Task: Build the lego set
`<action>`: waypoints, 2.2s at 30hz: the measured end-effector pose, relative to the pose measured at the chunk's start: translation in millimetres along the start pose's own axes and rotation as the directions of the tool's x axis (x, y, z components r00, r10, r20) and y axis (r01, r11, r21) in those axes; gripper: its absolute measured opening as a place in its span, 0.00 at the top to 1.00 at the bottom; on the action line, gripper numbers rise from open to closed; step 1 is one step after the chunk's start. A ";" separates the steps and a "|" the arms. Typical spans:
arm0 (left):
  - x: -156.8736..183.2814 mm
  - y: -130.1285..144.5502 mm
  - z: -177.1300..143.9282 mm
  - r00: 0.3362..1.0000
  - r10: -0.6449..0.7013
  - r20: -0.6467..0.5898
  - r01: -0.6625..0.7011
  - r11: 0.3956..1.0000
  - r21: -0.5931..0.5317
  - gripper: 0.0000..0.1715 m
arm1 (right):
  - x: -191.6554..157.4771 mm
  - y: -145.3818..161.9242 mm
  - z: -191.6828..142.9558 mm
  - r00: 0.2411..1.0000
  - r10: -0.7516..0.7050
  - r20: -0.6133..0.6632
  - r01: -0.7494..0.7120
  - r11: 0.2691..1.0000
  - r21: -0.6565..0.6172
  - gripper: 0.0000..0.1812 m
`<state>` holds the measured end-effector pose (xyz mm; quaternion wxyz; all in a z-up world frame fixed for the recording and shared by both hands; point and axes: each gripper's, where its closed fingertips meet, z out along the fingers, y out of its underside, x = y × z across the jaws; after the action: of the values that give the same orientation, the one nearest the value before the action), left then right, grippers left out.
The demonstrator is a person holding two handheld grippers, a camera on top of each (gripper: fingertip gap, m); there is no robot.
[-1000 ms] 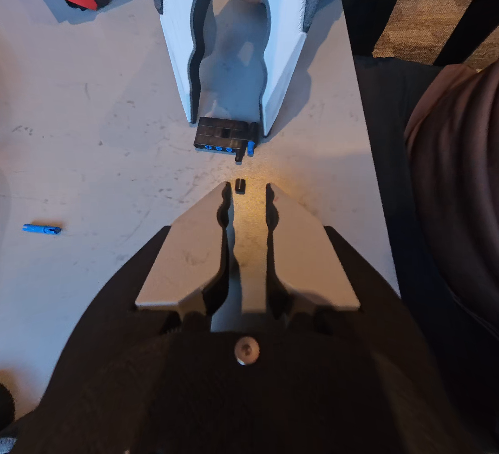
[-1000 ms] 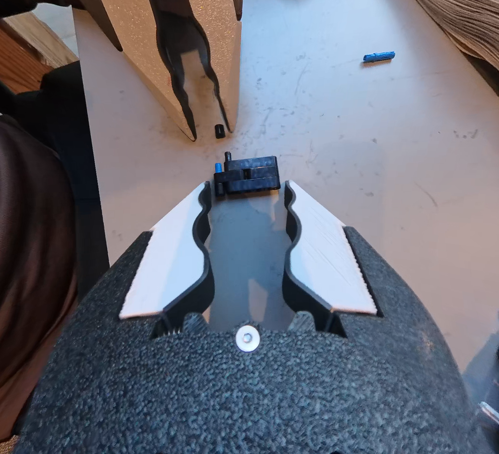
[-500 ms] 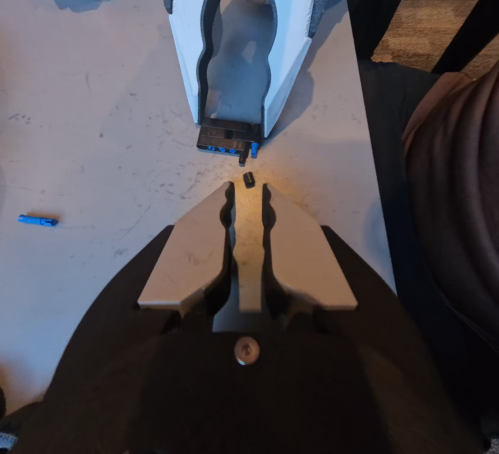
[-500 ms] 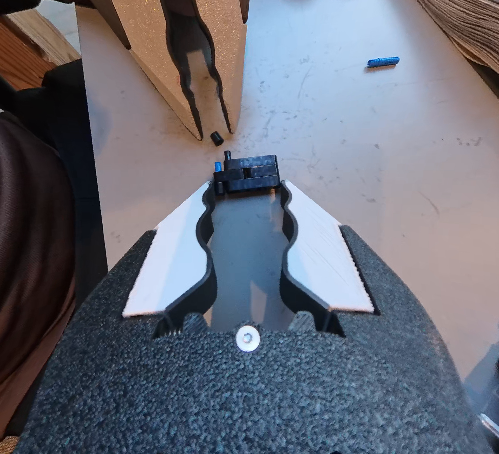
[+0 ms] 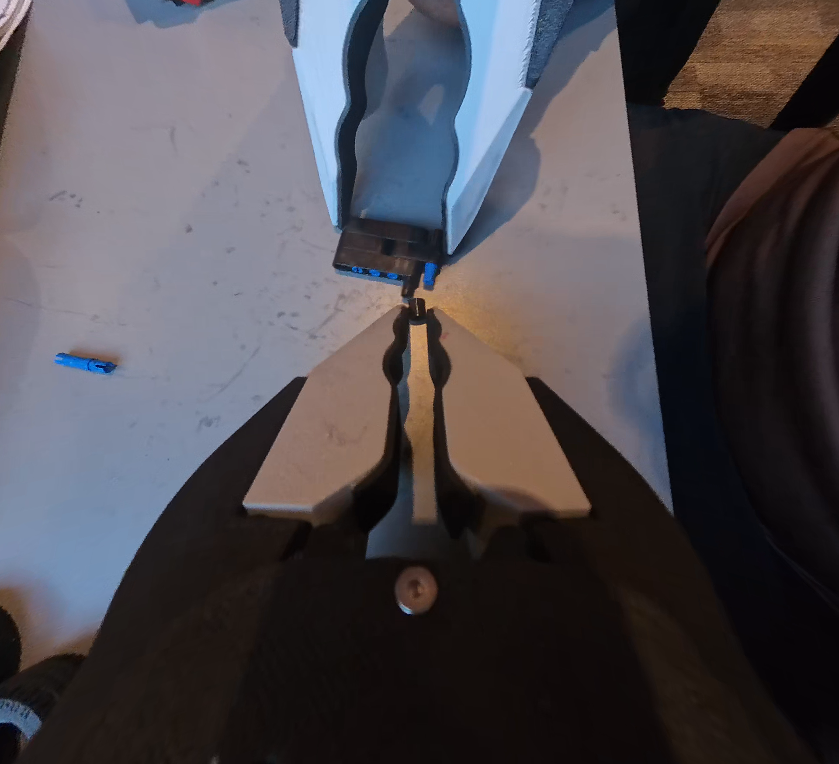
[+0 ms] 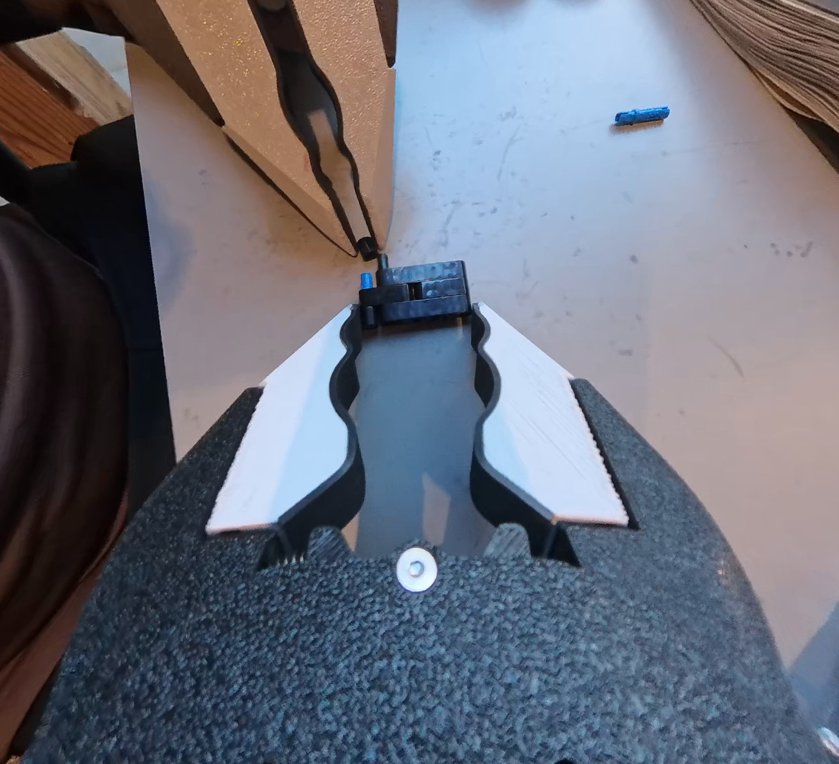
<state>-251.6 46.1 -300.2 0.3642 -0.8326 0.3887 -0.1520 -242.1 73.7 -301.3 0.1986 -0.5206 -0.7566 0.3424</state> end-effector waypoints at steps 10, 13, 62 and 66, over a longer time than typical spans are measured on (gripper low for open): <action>2.2 -2.0 1.0 0.990 0.121 0.077 -0.121 0.993 -0.004 0.97 | 0.7 -5.9 4.8 0.999 0.046 0.015 -0.046 0.999 0.007 0.73; 1.9 -2.6 0.9 0.970 0.210 0.124 -0.211 0.978 -0.008 0.97 | 0.6 -6.3 4.6 0.997 0.067 0.028 -0.067 0.998 0.011 0.73; 6.7 -3.1 -0.9 0.879 0.443 0.174 -0.452 0.892 0.012 0.97 | -6.2 -10.5 12.3 1.000 0.000 0.015 0.000 1.000 -0.004 0.72; 3.5 -7.4 -2.8 0.863 0.455 0.219 -0.471 0.882 0.026 0.97 | -4.1 -12.6 10.0 0.995 0.073 0.074 -0.075 0.997 0.018 0.72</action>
<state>-246.9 45.3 -293.0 0.4608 -0.7111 0.5309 0.0117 -255.4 63.9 -298.8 0.1634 -0.5333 -0.7399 0.3762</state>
